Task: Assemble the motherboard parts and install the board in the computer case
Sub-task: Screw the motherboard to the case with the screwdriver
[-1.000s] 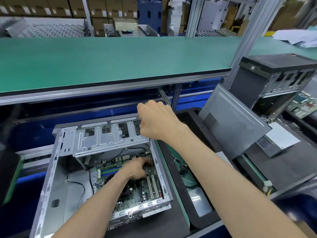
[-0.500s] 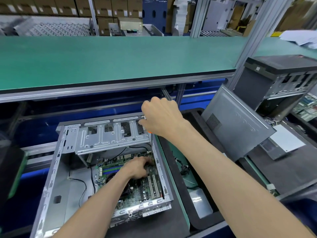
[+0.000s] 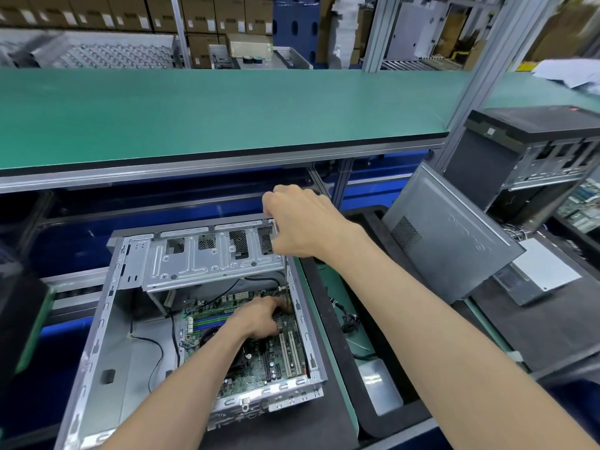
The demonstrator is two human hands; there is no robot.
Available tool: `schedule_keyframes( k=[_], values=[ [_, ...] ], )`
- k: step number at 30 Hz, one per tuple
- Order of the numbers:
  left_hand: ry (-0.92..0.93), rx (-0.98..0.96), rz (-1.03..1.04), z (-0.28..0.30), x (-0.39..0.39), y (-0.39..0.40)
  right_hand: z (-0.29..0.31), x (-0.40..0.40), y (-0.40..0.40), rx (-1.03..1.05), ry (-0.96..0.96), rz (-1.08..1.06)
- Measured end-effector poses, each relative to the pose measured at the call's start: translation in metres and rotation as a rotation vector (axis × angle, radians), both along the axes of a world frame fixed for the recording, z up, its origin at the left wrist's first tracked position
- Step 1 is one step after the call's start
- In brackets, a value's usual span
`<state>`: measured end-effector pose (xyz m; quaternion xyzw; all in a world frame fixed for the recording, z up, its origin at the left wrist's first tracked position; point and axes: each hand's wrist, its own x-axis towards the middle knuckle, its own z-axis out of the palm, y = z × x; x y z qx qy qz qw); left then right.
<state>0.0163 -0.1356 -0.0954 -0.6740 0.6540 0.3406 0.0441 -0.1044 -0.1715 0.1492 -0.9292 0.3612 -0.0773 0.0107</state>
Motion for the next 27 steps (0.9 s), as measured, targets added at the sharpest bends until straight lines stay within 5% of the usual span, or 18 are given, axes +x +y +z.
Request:
schedule_keyframes(
  k=[7, 14, 18, 21, 24, 27],
  values=[
    [-0.018, 0.001, -0.003, 0.0, 0.0, -0.001, -0.009, 0.005, 0.001, -0.2, -0.011, -0.069],
    [0.002, -0.024, -0.016, 0.003, 0.001, 0.003, -0.005, 0.009, 0.004, -0.023, -0.043, -0.011],
    [0.26, -0.199, 0.174, 0.015, 0.005, 0.014, -0.01, 0.011, 0.007, -0.165, -0.022, -0.132],
    [0.439, -0.392, 0.418, 0.027, 0.019, 0.03, -0.006, 0.012, 0.008, -0.082, -0.012, -0.117],
    [0.588, -0.416, 0.551, 0.034, 0.039, 0.055, -0.006, 0.016, 0.011, 0.037, -0.066, -0.127],
    [0.693, -0.36, 0.663, 0.038, 0.059, 0.075, -0.014, 0.026, 0.017, -0.085, -0.07, -0.194]
  ],
)
